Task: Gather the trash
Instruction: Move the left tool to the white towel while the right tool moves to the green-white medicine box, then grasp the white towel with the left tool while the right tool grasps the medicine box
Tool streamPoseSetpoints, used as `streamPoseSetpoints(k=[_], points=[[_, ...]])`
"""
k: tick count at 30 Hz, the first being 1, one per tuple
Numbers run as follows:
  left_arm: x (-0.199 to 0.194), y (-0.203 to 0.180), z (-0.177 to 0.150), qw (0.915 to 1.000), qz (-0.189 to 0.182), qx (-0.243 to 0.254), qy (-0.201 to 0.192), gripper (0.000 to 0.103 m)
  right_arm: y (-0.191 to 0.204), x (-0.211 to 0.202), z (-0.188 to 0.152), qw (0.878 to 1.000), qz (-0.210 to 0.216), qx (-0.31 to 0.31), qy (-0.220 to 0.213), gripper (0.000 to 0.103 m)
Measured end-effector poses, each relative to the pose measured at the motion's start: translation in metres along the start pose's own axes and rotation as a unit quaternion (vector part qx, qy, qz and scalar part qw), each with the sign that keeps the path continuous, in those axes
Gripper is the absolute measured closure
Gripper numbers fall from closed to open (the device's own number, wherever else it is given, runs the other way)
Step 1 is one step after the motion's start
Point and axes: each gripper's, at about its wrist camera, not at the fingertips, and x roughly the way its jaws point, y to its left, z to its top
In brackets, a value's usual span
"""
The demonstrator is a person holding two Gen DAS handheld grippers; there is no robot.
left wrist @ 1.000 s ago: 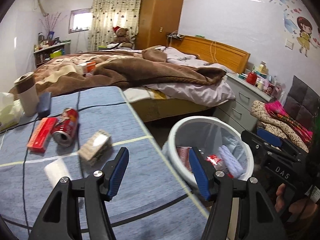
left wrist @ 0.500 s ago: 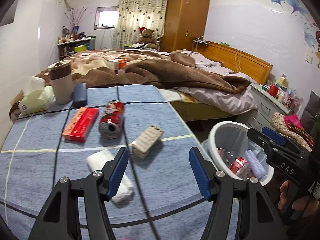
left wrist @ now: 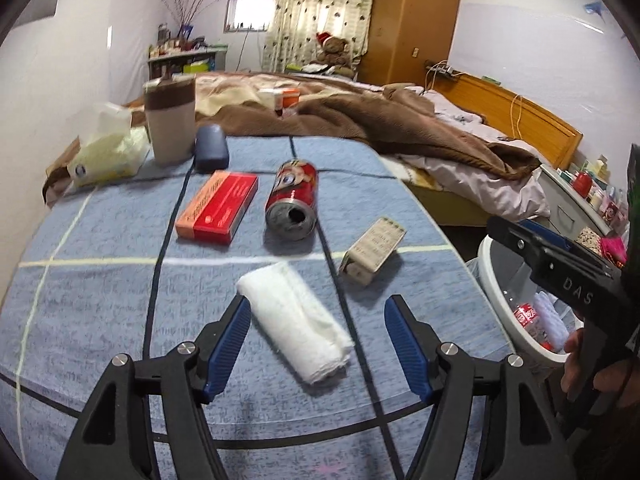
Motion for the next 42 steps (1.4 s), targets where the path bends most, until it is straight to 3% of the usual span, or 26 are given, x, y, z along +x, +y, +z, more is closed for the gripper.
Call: streamPoseSetpoints(k=[15,21,26,42], points=[[0.043,0.019,-0.011,0.9977,-0.002,-0.035,0.058,0.030,0.024,0.044,0.010,0.998,0.035,-0.006,0.042,0.042],[0.049,0.020,-0.013,0.9974,0.000,-0.027,0.067,0.026,0.033,0.064,0.012,0.996,0.054,0.010,0.069,0.041],[0.048,0.026,-0.014,0.9973,0.004,-0.026,0.069,0.025,0.037,0.077,0.012,0.994,0.050,0.025,0.089,0.035],[0.042,0.048,-0.014,0.9965,0.010,-0.038,0.073,0.022,0.046,0.088,0.000,0.989,0.030,-0.003,0.143,0.035]])
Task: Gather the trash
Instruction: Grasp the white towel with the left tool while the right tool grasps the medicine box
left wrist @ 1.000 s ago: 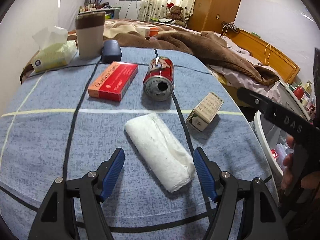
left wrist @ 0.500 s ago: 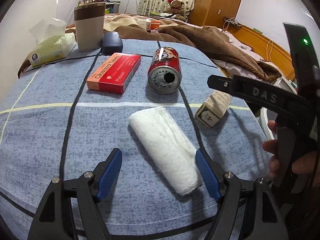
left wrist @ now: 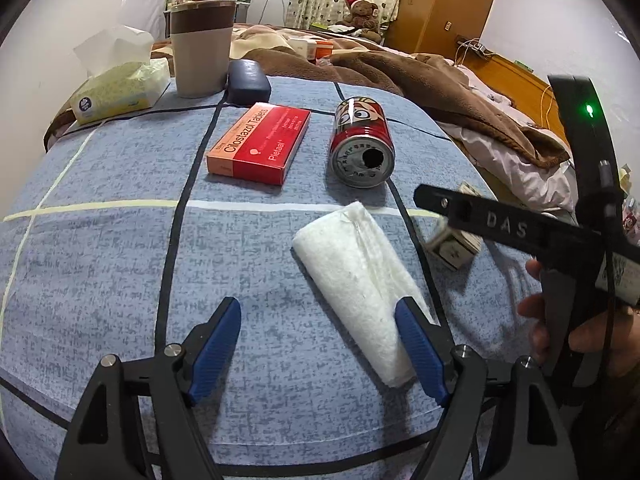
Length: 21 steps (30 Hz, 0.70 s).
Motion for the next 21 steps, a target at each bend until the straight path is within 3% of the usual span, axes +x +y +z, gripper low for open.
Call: streamPoseSetpoints(k=[15,21], points=[[0.004,-0.005,0.007,0.9981,-0.032,-0.052,0.003,0.022,-0.018,-0.016,-0.020,0.999,-0.017,-0.030,-0.002,0.035],[0.012,-0.021,0.009,0.9992,-0.011,-0.037,0.005,0.022,-0.024,-0.018,-0.021,1.000,-0.009,-0.026,-0.007,0.035]])
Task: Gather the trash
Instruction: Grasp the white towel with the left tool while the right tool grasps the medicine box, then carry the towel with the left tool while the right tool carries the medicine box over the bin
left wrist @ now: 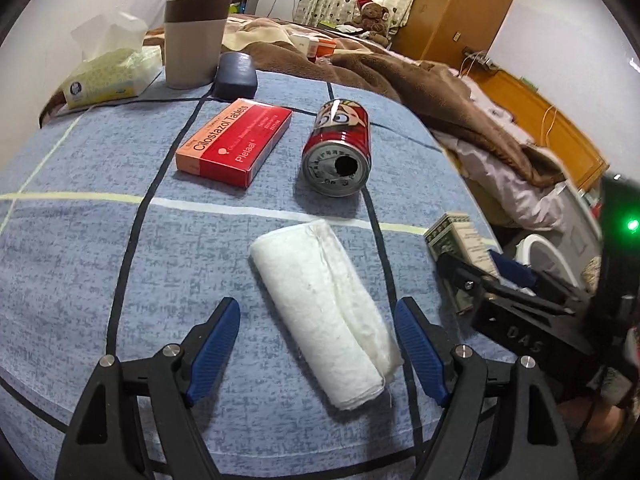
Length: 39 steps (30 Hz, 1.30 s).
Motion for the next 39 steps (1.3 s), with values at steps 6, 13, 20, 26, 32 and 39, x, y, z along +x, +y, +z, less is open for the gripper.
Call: streamPoseSetpoints(k=[6,13,20,26,32,39], points=[[0.004,-0.011,-0.003,0.9986,0.048,0.023,0.001,0.022,-0.002,-0.002,-0.001,1.000,-0.001,0.000,-0.008,0.035],[0.000,-0.008,-0.001,0.9990,0.042,0.016,0.001,0.038,-0.004,-0.004,-0.004,1.000,-0.002,-0.002,-0.011,0.051],[-0.005,-0.012,-0.004,0.9996,0.022,0.012,-0.007,0.062,-0.005,-0.012,-0.007,1.000,-0.004,-0.005,-0.026,0.070],[-0.012,-0.014,-0.005,0.9996,0.015,0.015,-0.019,0.065,-0.008,-0.021,-0.010,0.999,-0.006,0.000,-0.040,0.071],[-0.027,-0.023,-0.005,0.9988,0.006,0.027,-0.039,0.065,-0.016,-0.040,-0.012,0.998,-0.002,0.018,-0.060,0.071],[-0.049,-0.046,-0.001,0.9959,-0.009,0.059,-0.068,0.065,-0.033,-0.072,-0.019,0.995,-0.016,0.037,-0.094,0.071]])
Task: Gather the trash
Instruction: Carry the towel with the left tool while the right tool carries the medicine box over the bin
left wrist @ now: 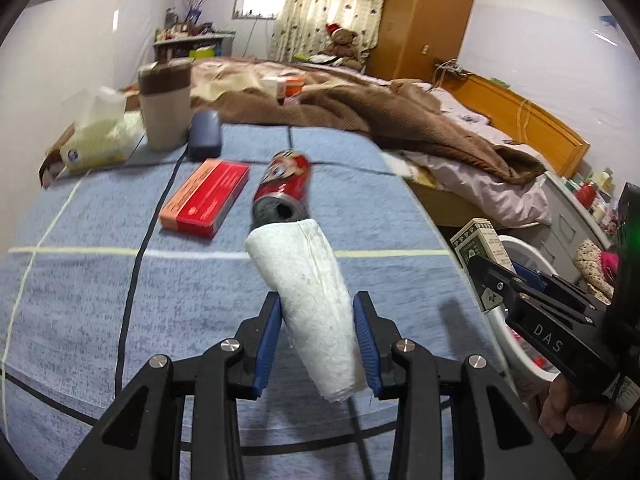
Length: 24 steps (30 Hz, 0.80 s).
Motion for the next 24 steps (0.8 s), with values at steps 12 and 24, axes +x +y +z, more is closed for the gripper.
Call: streamPoseSetpoints(k=[12,24], points=[[-0.027,-0.050,0.008,0.9971,-0.041,0.051,-0.040,0.065,-0.035,-0.044,-0.007,0.998,-0.044,0.030,-0.042,0.071],[-0.020,-0.118,0.007,0.9895,-0.094,0.104,-0.037,0.065,-0.081,-0.073,-0.018,0.990,-0.105,0.065,-0.063,0.071]])
